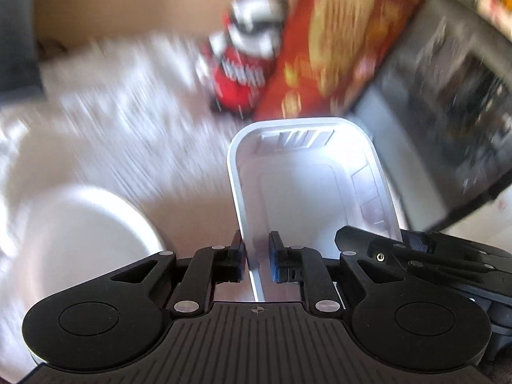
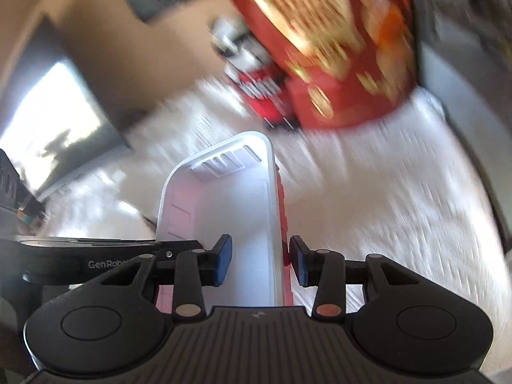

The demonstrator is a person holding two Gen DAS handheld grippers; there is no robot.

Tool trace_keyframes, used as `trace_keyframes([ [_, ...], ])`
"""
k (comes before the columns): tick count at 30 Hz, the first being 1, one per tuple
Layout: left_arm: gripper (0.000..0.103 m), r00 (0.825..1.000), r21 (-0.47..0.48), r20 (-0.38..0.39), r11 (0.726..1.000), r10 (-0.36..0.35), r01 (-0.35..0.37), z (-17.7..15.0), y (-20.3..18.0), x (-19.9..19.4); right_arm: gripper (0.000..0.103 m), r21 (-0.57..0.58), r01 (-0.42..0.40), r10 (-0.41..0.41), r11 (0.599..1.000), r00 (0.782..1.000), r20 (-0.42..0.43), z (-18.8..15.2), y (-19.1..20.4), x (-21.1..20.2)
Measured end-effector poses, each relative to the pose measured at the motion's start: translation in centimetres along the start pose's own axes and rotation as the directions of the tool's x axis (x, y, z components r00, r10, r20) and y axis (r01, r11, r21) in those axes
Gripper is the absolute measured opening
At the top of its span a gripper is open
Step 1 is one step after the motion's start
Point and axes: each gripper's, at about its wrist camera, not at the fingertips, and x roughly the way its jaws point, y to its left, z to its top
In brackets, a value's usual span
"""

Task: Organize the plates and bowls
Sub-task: 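Carry the white tray with both tools over the bowl stack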

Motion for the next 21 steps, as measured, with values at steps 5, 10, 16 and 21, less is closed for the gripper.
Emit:
trace_keyframes([
  [5, 0.017, 0.995, -0.019, 0.096, 1.0, 0.016, -0.014, 2.3, 5.0, -6.8, 0.041, -0.1, -0.054, 0.063, 0.994, 0.994, 0.091, 3.0, 8.1, -1.8],
  [10, 0.017, 0.994, -0.056, 0.104, 0.998, 0.025, -0.019, 3.0, 10.5, -10.3, 0.041, -0.177, -0.123, 0.143, 0.977, 0.984, 0.107, 4.5, 14.4, -1.0],
  [16, 0.017, 0.996, -0.128, 0.061, 0.99, 0.061, -0.053, 1.2, 14.3, -10.0, 0.041, -0.238, -0.147, 0.156, 0.96, 0.987, 0.022, 2.6, 19.0, 1.8],
  [21, 0.017, 0.998, -0.152, -0.031, 0.987, 0.048, -0.052, -0.8, 15.7, -6.7, 0.041, -0.208, -0.132, 0.119, 0.969, 0.99, -0.071, 1.2, 18.9, 4.7],
])
